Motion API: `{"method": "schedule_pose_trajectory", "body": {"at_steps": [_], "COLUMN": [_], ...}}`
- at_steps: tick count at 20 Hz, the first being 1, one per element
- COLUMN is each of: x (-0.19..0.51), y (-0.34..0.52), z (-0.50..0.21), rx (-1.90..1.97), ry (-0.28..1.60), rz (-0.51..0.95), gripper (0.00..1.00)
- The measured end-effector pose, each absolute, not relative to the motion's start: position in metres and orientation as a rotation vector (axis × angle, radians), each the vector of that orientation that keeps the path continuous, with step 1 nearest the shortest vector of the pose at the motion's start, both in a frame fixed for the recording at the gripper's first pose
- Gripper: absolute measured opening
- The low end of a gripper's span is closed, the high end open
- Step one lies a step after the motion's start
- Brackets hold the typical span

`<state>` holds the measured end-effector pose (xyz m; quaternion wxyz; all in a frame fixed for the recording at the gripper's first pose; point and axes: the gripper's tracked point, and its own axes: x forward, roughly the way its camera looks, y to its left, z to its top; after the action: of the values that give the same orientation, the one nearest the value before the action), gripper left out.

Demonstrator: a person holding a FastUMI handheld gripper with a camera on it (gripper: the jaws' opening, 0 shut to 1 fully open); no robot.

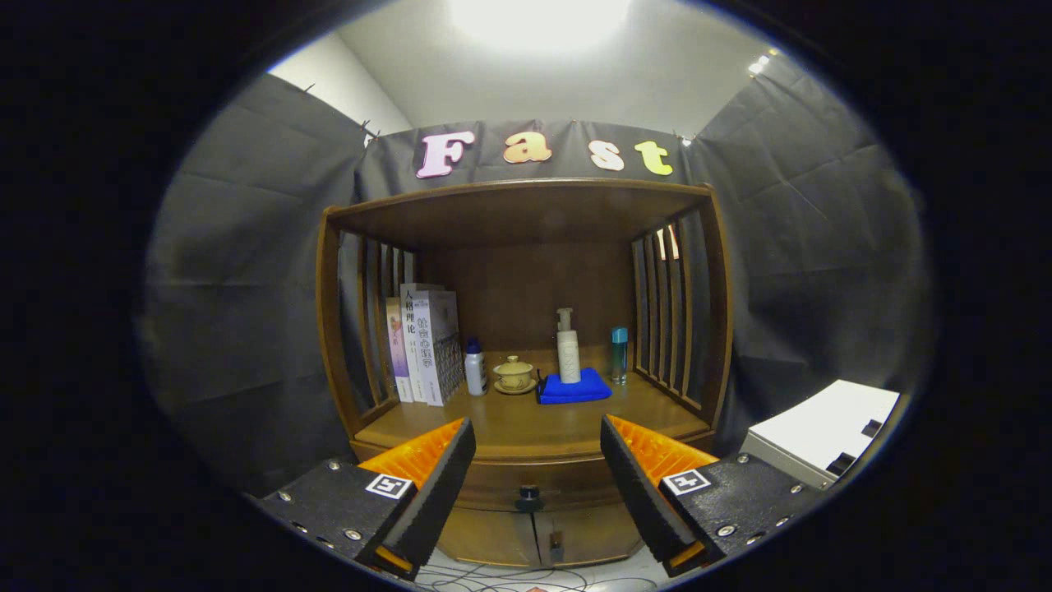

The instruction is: Pull open the drawer, take out the items inside it, and place them on the countertop above the cabinet.

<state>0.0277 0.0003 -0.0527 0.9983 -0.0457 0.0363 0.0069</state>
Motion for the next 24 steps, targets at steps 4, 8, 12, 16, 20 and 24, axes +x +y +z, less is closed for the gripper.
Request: {"method": "schedule_pose_trajectory", "body": {"at_steps": [4,8,12,16,20,24], "x": [0.038,0.043,0.035,0.039,0.056,0.073], "y": [0.016,0.033,0.048,0.041,0.023,0.009], "z": [-0.062,-0.088,-0.114,-0.151,-0.185,-0.217], "rx": [-0.154,-0.251,-0.252,-0.253,-0.239,-0.247], "ry": [0.088,0.092,0.083,0.104,0.124,0.152], "rz": [0.088,0.129,0.152,0.114,0.069,0.039], "gripper": [0.95,0.95,0.96,0.95,0.95,0.95]}}
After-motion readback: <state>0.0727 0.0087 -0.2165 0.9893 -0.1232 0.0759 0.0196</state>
